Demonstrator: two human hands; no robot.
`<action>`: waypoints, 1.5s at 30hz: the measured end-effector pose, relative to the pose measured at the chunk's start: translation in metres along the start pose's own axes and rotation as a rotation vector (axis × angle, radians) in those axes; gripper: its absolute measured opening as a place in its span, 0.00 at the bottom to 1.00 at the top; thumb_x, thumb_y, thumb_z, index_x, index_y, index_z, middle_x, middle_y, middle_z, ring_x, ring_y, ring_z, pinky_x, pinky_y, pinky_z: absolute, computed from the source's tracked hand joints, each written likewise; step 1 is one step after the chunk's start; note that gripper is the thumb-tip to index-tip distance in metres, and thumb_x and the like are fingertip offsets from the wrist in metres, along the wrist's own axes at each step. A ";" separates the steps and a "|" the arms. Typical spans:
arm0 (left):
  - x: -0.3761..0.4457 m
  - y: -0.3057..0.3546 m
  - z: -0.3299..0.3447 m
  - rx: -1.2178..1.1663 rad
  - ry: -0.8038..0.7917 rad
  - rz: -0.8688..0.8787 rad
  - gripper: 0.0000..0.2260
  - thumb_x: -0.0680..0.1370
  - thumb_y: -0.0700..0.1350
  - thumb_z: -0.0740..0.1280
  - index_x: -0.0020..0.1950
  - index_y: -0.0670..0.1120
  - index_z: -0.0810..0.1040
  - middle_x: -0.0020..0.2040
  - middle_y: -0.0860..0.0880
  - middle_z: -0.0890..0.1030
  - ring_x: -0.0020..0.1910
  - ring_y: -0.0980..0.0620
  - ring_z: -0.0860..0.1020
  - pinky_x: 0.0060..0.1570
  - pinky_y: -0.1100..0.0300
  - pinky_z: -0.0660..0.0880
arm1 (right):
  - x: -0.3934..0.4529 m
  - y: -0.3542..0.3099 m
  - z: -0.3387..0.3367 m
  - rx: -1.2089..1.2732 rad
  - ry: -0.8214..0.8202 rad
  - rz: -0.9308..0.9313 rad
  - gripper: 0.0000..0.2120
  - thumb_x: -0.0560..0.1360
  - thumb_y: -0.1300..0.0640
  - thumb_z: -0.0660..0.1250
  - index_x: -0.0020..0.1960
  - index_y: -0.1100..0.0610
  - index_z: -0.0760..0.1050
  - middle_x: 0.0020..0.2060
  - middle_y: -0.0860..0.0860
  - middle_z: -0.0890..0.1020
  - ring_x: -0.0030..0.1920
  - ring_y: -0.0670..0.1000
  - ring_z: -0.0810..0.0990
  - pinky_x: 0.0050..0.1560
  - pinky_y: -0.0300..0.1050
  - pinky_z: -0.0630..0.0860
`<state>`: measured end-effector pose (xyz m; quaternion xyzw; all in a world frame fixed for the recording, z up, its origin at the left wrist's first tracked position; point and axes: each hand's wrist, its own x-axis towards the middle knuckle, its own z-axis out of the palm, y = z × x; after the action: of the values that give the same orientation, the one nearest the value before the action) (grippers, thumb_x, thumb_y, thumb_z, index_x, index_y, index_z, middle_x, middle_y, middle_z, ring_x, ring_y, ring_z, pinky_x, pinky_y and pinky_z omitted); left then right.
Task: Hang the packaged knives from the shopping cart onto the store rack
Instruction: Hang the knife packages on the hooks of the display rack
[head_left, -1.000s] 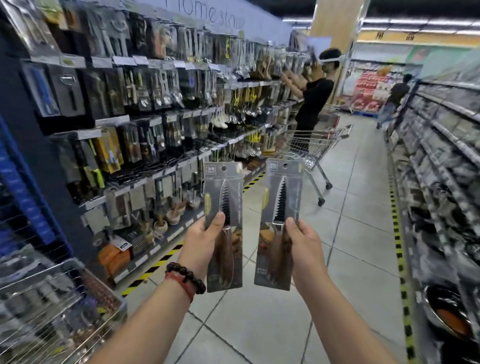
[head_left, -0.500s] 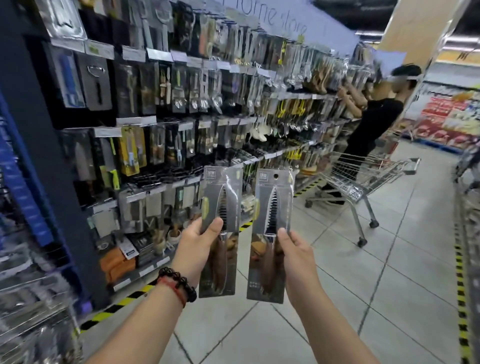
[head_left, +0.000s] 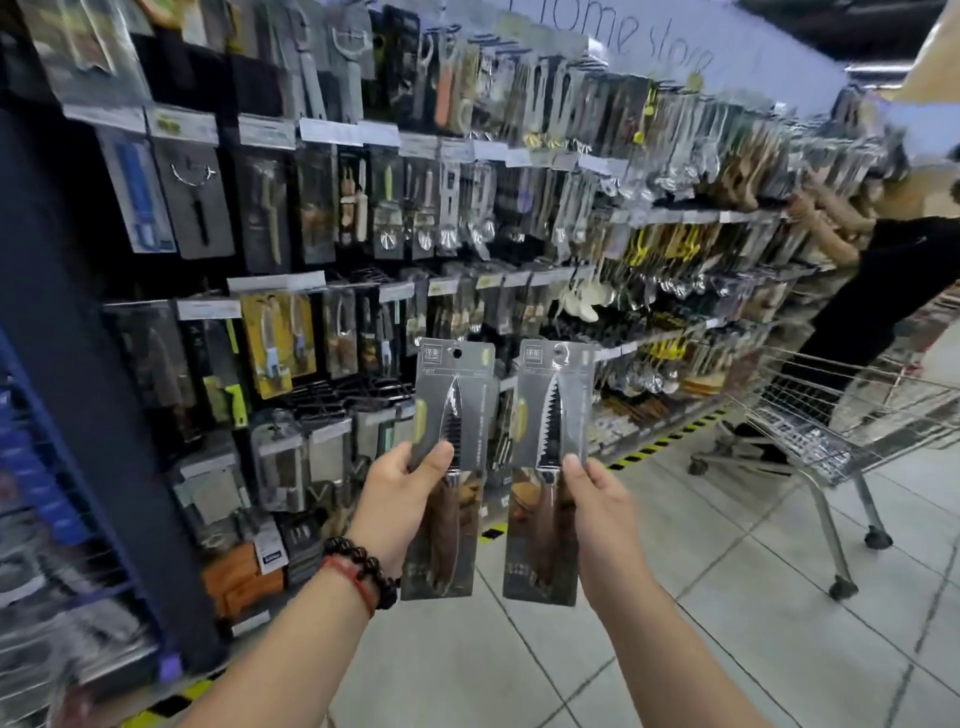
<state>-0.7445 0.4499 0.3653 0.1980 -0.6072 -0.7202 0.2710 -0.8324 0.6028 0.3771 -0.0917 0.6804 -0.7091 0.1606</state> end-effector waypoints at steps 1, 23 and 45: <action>0.014 -0.003 0.006 0.003 0.021 -0.021 0.09 0.79 0.46 0.65 0.41 0.55 0.69 0.33 0.64 0.73 0.28 0.75 0.72 0.31 0.75 0.69 | 0.018 -0.003 0.000 0.002 -0.011 0.007 0.12 0.81 0.51 0.62 0.54 0.60 0.78 0.40 0.46 0.75 0.48 0.47 0.82 0.59 0.52 0.76; 0.266 -0.057 -0.055 -0.012 0.562 -0.041 0.33 0.73 0.57 0.69 0.74 0.44 0.66 0.69 0.51 0.71 0.69 0.50 0.68 0.65 0.56 0.66 | 0.342 0.043 0.172 -0.198 -0.497 0.222 0.06 0.80 0.50 0.64 0.51 0.53 0.75 0.46 0.49 0.75 0.49 0.48 0.74 0.53 0.45 0.70; 0.400 -0.096 -0.169 -0.158 0.738 -0.342 0.04 0.77 0.51 0.68 0.45 0.57 0.73 0.49 0.60 0.76 0.48 0.60 0.74 0.57 0.56 0.66 | 0.497 0.089 0.376 -0.168 -0.553 0.456 0.20 0.82 0.60 0.60 0.68 0.71 0.65 0.68 0.66 0.70 0.68 0.64 0.69 0.70 0.57 0.64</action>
<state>-0.9649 0.0792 0.2578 0.5196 -0.3704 -0.6799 0.3613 -1.1556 0.0741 0.2657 -0.1386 0.6701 -0.5451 0.4843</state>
